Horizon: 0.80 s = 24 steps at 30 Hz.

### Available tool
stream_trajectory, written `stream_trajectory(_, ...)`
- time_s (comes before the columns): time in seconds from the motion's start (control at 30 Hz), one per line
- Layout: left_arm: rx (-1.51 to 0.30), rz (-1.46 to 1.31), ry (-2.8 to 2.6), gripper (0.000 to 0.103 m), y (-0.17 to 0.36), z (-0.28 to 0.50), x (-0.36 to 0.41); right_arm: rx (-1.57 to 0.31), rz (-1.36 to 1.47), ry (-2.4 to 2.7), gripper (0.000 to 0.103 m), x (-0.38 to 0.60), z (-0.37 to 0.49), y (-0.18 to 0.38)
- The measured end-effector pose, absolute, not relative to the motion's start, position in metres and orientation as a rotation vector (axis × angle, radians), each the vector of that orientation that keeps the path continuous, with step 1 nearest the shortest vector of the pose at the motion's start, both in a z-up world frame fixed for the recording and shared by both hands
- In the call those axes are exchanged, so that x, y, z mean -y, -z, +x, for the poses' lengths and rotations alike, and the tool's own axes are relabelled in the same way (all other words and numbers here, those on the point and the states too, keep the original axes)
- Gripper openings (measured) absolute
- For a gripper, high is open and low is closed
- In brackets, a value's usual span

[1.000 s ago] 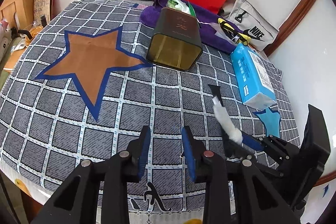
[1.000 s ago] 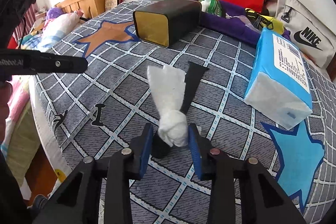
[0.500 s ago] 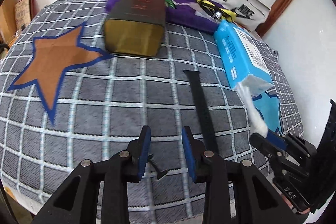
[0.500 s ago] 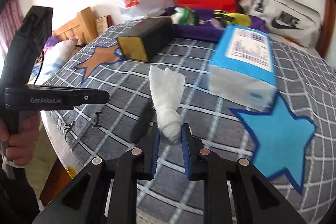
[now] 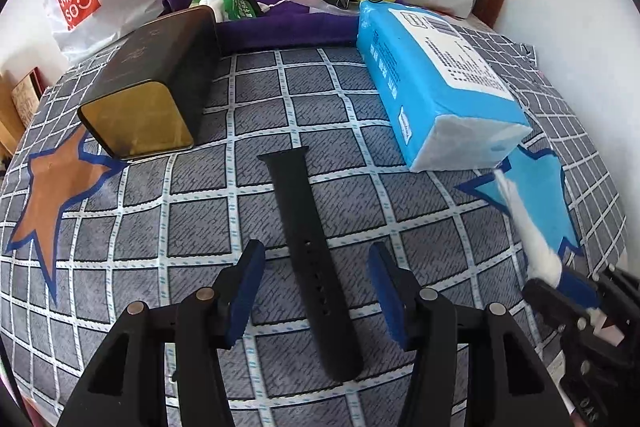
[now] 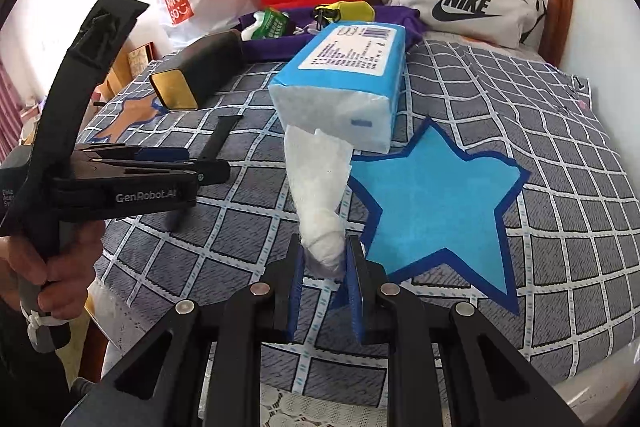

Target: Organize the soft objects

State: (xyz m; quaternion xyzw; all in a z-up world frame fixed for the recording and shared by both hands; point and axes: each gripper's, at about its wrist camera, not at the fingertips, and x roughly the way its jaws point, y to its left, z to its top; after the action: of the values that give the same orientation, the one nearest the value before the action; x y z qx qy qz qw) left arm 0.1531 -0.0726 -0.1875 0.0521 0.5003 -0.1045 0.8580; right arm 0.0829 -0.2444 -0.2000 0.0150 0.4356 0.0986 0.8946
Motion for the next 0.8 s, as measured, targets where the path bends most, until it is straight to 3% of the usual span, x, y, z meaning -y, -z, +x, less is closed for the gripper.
stream_trajectory(0.27, -1.068, 0.097, 0.188, 0.051, 0.185, 0.152, 0.047, -0.896, 0.065, -0.217, 0.020, 0.249, 0.081, 0.206)
stream_trajectory(0.33, -1.047, 0.126, 0.213, 0.046, 0.186, 0.154, 0.055, -0.901, 0.070, -0.221, 0.020, 0.249, 0.083, 0.209)
stream_trajectory(0.43, -1.032, 0.149, 0.242, 0.023, 0.187, 0.157, 0.064, -0.902, 0.083, -0.222, 0.020, 0.250, 0.083, 0.210)
stream_trajectory(0.47, -1.034, 0.144, 0.259, 0.020, 0.187, 0.158, 0.067, -0.903, 0.085, -0.222, 0.020, 0.250, 0.083, 0.210)
stream_trajectory(0.8, -1.037, 0.098, 0.262, 0.023, 0.191, 0.163, 0.066, -0.889, 0.071, -0.225, 0.026, 0.246, 0.094, 0.214)
